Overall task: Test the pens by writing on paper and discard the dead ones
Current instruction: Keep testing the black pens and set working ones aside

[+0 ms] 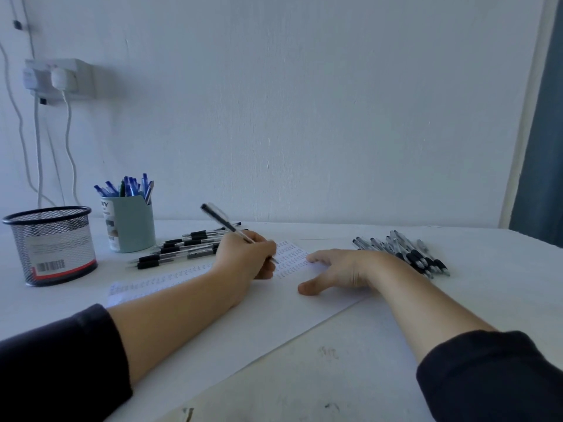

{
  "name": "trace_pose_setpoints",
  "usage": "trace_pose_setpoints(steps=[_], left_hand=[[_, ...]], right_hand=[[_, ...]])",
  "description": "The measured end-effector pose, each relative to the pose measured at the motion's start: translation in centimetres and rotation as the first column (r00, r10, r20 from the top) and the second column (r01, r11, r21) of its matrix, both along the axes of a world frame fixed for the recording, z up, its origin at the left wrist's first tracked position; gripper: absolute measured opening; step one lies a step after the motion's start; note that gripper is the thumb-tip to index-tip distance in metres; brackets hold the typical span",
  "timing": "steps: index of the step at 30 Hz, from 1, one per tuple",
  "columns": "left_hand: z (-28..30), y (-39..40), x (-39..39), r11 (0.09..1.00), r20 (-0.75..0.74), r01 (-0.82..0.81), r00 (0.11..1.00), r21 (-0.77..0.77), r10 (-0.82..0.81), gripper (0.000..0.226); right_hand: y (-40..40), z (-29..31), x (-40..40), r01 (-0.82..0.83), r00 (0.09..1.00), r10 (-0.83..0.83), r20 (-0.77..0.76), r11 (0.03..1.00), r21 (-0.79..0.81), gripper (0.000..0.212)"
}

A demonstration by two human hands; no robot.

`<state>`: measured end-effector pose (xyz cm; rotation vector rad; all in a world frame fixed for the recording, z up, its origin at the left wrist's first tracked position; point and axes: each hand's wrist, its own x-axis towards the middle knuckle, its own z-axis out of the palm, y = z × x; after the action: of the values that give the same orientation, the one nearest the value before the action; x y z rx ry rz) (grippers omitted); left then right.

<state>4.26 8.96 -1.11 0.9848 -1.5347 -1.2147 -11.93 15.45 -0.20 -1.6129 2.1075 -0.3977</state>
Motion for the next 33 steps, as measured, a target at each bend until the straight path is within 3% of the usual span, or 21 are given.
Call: trace_pose_setpoints(steps=[2, 4, 9, 13, 26, 33], left_hand=[[0.6, -0.2, 0.4, 0.994, -0.172, 0.012, 0.985, 0.107, 0.007, 0.028], [1.3, -0.7, 0.9, 0.989, -0.214, -0.02, 0.976, 0.144, 0.051, 0.038], [2.9, -1.6, 2.1, 0.984, -0.239, -0.162, 0.955, 0.072, 0.175, 0.01], [3.0, -1.8, 2.3, 0.985, -0.293, -0.164, 0.94, 0.055, 0.173, 0.027], [2.6, -1.4, 2.3, 0.996, -0.271, -0.054, 0.96, 0.07, 0.071, 0.03], [2.4, -1.4, 2.0, 0.983, -0.184, -0.177, 0.966, 0.042, 0.181, 0.036]], right_hand=[[0.1, 0.1, 0.0, -0.001, 1.0, 0.001, 0.004, 1.0, -0.002, 0.087], [0.1, 0.1, 0.0, -0.003, 1.0, 0.003, 0.004, 1.0, 0.002, 0.087], [0.1, 0.1, 0.0, -0.011, 1.0, 0.011, 0.008, 1.0, 0.001, 0.088], [0.0, 0.1, -0.1, -0.013, 1.0, 0.013, -0.002, 1.0, 0.006, 0.089], [0.0, 0.1, 0.0, -0.014, 1.0, 0.014, -0.007, 1.0, 0.016, 0.091], [0.0, 0.0, 0.2, 0.015, 0.999, -0.013, 0.052, 0.999, -0.036, 0.084]])
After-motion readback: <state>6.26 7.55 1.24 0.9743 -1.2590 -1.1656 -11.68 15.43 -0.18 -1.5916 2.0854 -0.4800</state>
